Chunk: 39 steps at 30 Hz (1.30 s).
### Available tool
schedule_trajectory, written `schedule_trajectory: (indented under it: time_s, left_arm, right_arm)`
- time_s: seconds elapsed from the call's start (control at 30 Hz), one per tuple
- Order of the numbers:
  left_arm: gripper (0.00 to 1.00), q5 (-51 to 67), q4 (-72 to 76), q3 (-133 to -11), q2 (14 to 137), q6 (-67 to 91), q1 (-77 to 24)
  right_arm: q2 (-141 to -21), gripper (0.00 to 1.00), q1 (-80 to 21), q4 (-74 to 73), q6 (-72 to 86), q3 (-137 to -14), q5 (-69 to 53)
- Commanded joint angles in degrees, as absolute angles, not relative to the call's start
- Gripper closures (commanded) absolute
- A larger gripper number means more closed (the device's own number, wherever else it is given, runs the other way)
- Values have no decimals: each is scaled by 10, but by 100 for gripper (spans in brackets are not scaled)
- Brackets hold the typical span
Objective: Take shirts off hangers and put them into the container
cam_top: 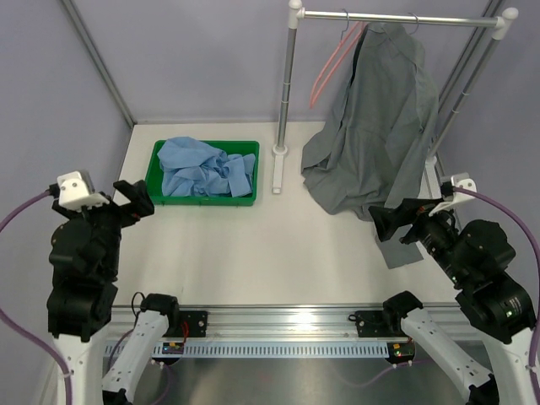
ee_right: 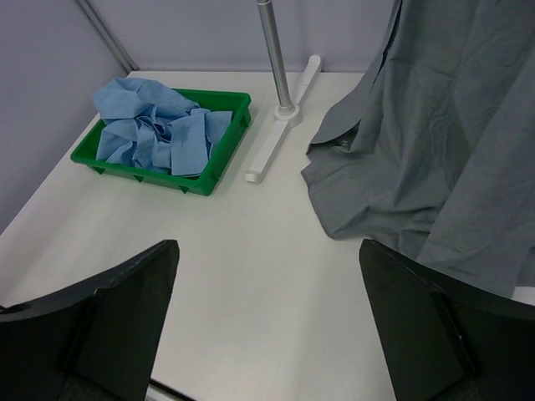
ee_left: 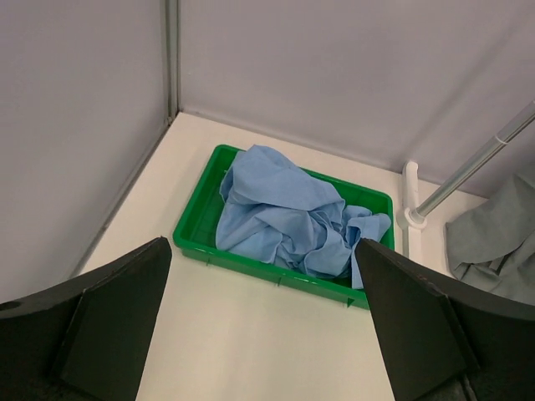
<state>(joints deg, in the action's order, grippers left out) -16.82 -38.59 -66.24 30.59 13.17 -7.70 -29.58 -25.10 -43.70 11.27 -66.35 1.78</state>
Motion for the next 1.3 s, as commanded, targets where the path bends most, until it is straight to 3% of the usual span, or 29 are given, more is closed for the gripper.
schedule_trajectory:
  time_s: [0.0,0.47,1.27]
  left_arm:
    - [1,-168,-417,-661,260,95,-77]
    - [1,-204,-457,-582,138,106,-111]
    - [1,-139,-391,-483,125,135,-111]
  right_arm:
    - [-274,1,-250,-474,92,-693,80]
    - [-164,1,-250,-462,83,-612,192]
    - [-141,1,-250,-432,79,-581,165]
